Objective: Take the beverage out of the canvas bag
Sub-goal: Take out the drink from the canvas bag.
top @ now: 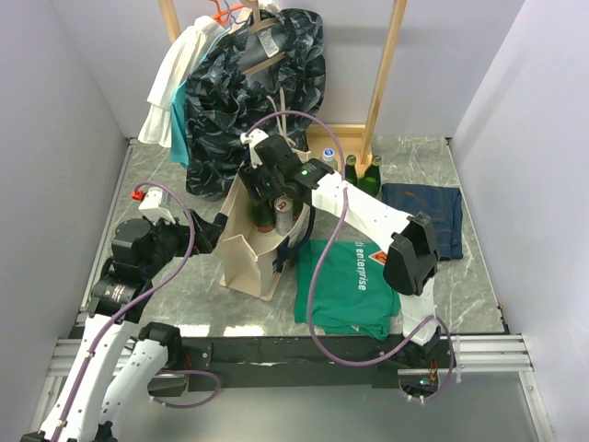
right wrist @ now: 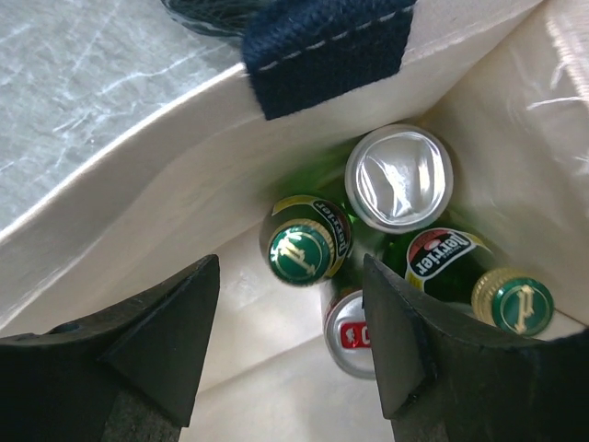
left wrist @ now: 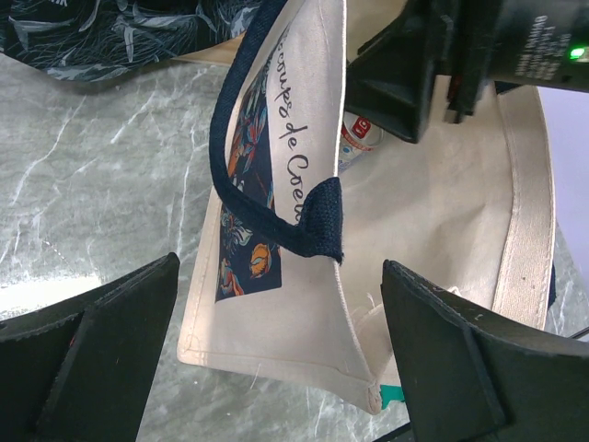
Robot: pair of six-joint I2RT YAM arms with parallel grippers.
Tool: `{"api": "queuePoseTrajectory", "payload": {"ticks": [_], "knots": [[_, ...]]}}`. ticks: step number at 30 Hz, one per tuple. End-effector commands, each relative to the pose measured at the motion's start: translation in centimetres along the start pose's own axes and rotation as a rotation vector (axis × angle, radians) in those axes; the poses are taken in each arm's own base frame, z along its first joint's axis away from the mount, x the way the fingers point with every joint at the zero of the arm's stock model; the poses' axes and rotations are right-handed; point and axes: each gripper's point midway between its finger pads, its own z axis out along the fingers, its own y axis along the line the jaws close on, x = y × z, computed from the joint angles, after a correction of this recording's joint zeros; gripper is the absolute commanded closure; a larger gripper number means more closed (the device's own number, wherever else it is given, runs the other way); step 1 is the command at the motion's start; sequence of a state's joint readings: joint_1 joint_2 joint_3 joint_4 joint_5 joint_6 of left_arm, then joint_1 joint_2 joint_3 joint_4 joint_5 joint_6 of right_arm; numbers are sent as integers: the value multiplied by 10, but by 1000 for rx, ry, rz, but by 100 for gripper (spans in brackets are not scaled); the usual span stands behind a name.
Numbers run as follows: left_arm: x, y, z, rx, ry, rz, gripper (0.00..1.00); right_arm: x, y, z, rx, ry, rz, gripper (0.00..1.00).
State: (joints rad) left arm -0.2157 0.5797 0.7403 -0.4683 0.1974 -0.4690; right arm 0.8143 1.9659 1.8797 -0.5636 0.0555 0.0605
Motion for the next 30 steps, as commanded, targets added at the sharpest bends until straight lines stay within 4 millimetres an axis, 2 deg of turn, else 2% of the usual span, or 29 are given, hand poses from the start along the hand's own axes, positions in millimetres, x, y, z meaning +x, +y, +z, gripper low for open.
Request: {"api": "queuePoseTrajectory", "payload": {"ticks": [1, 7, 11, 15, 18, 30], "knots": [[-9, -5, 0, 19, -34, 0, 4, -26, -1, 0, -17, -74, 19, 30], [-9, -5, 0, 20, -35, 0, 4, -28, -2, 4, -29, -71, 27, 32], [-8, -5, 1, 19, -30, -2, 4, -28, -1, 5, -40, -73, 27, 36], [-9, -5, 0, 18, -34, 0, 3, -23, 5, 11, -68, -49, 17, 37], [-9, -4, 0, 14, -34, -2, 4, -20, 1, 16, -50, -28, 17, 39], [-8, -4, 1, 11, -31, -5, 4, -16, -7, 11, 0, -26, 17, 39]]}}
